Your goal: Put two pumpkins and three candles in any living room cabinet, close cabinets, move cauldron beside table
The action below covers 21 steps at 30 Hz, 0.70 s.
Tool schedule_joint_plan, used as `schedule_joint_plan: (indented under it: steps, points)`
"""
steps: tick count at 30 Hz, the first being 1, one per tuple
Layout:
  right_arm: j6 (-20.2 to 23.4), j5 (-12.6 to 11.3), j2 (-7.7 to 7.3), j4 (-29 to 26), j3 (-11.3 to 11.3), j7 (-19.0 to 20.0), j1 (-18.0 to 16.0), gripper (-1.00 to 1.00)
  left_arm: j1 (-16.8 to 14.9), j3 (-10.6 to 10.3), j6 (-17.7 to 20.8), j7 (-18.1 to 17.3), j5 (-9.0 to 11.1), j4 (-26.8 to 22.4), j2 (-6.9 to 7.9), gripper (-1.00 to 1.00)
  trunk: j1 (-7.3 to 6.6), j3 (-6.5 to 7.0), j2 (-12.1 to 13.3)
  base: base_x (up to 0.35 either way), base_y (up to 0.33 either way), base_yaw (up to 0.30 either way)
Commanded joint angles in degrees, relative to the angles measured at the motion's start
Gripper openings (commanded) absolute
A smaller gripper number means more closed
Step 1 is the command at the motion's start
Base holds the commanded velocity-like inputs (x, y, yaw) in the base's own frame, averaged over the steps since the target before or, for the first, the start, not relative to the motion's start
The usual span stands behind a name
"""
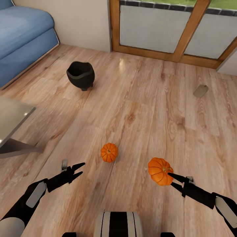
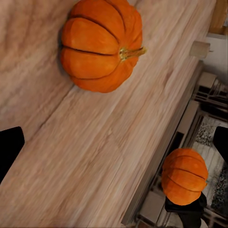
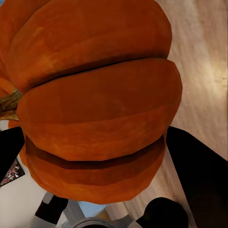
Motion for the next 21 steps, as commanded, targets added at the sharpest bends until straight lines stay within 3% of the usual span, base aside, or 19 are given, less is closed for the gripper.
schedule_joint_plan:
  steps: [1,11,18,21]
  points:
    - [0.4,-0.2,0.0,0.0,0.0,0.1,0.0,-1.0,0.0,0.1,0.3,-0.1,0.1,0.0,0.0,1.0,0.02,-0.03,0.0,0.32,0.0,0.0]
    - [0.4,-0.2,0.0,0.0,0.0,0.1,0.0,-1.0,0.0,0.1,0.3,-0.1,0.1,0.0,0.01,1.0,0.02,-0.03,0.0,0.292,-0.075,0.0]
    - [0.4,-0.2,0.0,0.1,0.0,0.1,0.0,-1.0,0.0,0.0,0.2,-0.1,0.1,0.0,0.0,1.0,0.02,-0.03,0.0,0.171,-0.136,0.0]
    - [0.4,-0.3,0.0,0.1,0.0,0.1,0.0,-1.0,0.0,-0.6,-3.1,-0.1,0.1,0.0,0.0,1.0,0.02,-0.03,0.0,0.021,-0.022,0.0]
